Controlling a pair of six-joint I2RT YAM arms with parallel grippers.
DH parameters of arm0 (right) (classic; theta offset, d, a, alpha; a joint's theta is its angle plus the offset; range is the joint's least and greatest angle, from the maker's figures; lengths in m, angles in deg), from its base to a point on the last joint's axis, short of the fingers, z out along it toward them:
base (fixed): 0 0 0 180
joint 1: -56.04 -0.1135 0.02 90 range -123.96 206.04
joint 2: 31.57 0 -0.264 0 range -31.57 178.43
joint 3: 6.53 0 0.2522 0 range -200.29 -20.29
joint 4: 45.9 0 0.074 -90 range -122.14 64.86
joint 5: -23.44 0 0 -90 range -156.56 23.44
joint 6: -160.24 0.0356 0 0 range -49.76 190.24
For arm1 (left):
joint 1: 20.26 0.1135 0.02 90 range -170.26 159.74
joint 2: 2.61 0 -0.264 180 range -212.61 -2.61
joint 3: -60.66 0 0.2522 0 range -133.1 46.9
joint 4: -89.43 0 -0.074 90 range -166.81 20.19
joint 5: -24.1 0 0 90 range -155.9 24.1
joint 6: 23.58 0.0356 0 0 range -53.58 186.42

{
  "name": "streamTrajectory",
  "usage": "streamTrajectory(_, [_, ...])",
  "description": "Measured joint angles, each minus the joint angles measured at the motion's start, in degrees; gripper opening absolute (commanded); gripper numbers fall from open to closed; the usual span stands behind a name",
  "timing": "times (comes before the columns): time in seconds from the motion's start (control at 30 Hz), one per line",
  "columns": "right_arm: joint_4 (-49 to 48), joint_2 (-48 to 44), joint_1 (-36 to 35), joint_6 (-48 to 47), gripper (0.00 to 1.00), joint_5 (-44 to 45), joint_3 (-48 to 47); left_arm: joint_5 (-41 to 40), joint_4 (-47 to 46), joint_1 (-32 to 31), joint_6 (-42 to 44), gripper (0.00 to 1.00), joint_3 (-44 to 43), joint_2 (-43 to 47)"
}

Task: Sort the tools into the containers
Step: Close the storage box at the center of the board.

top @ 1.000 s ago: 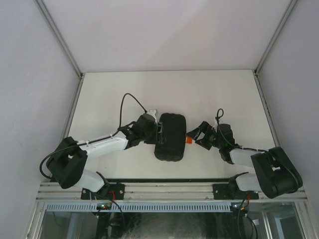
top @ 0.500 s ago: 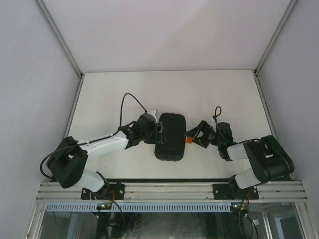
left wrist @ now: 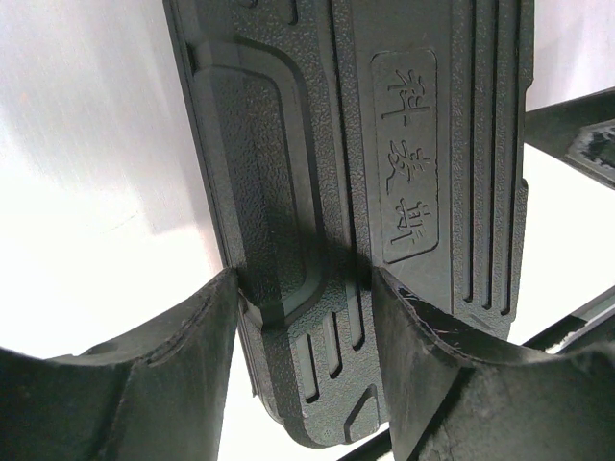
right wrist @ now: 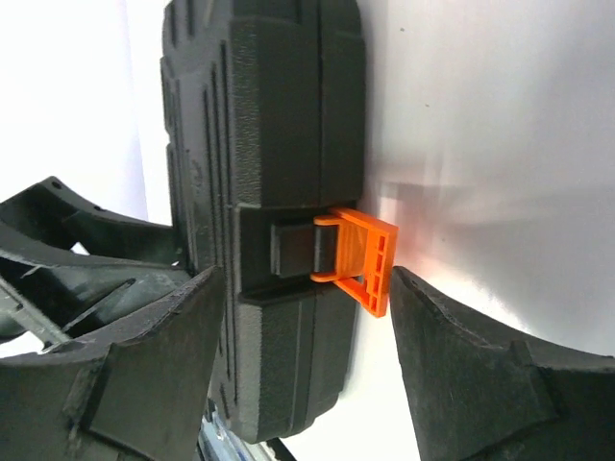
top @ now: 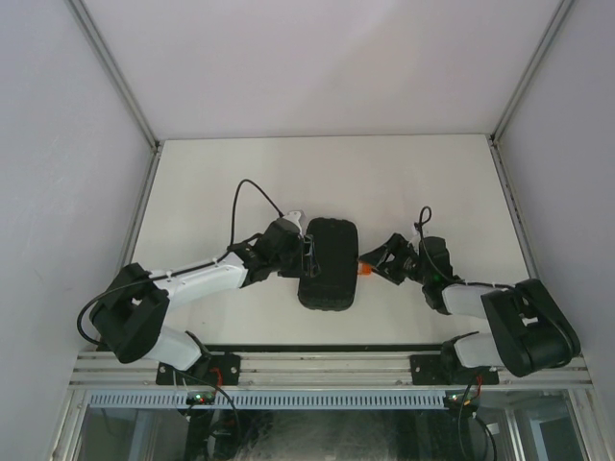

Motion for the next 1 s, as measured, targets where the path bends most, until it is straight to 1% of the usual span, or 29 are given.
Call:
streamTrajectory(0.2, [0.9, -4.7, -1.2, 0.9, 0.59, -2.1, 0.1, 0.0, -0.2, 0.0, -0.2, 0.58, 0.0, 0.0])
streamTrajectory(0.4, [0.1, -3.8, -1.7, 2.5, 0.5, -4.0, 0.1, 0.1, -0.3, 0.0, -0.3, 0.57, 0.0, -0.1])
streamTrajectory(0.83, [-4.1, 4.1, -1.9, 4.3, 0.46, -4.8, 0.0, 0.1, -0.3, 0.0, -0.3, 0.56, 0.0, -0.1])
streamTrajectory(1.0, [-4.8, 5.3, -1.9, 4.2, 0.43, -5.0, -0.9, 0.1, -0.4, 0.0, -0.3, 0.56, 0.0, -0.1])
